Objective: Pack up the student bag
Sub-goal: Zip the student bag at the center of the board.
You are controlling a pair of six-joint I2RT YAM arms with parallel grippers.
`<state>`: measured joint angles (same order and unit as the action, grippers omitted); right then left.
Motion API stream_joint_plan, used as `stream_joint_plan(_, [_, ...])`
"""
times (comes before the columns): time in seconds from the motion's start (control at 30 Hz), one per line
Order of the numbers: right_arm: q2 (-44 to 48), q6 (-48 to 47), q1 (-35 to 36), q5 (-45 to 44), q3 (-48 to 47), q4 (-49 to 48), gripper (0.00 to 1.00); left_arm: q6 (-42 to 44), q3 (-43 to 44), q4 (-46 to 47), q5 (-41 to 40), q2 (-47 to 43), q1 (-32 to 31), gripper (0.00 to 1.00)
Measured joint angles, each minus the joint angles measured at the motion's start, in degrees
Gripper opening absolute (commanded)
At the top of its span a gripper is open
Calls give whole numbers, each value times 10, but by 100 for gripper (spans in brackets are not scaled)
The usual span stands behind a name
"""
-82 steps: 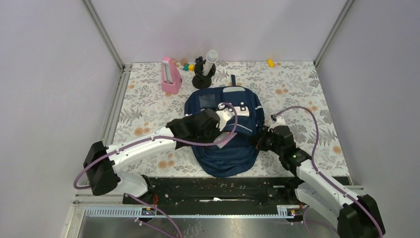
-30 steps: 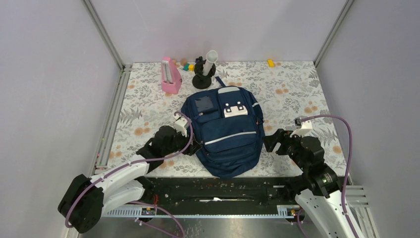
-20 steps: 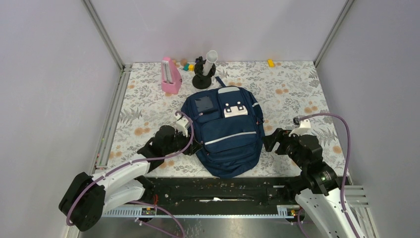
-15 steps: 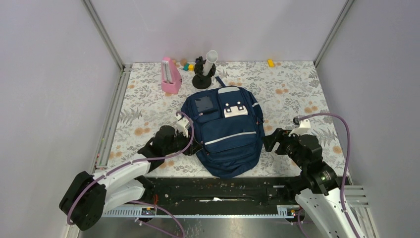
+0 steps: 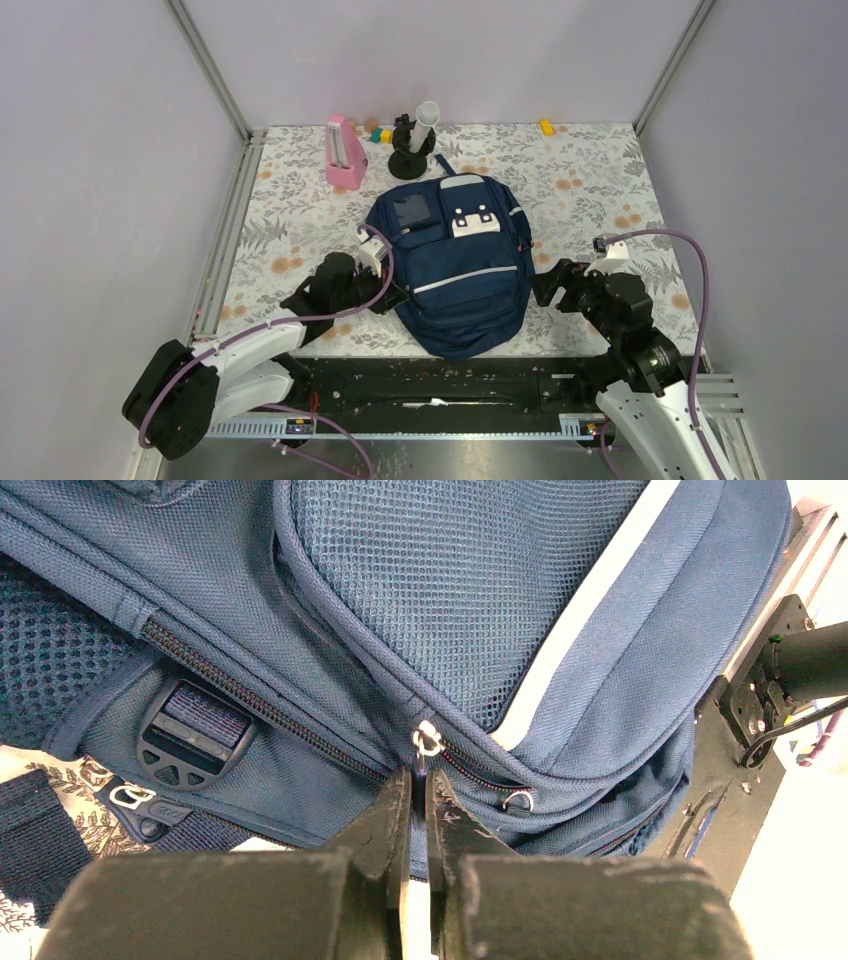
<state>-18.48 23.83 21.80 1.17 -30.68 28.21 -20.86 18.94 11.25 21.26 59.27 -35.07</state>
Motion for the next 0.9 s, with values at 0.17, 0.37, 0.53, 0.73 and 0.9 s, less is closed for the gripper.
stream_joint_plan(0.17, [0,0,0,0,0,0,79,-1,0,-14,-1,-22,-4,0])
stream_joint_plan(0.37, [-2,2,0,2,0,0,77,-1,0,-49,-30,-60,-38,0])
stream_joint_plan(0.53, [-13,9,0,29,7,-7,75,-12,-1,-61,-61,-72,-73,0])
stream_joint_plan(0.73, [-29,26,0,58,29,-24,73,-28,-1,-68,-92,-73,-109,0])
stream_joint_plan(0.9, [-29,35,0,61,37,-32,73,-32,-1,-71,-105,-73,-123,0])
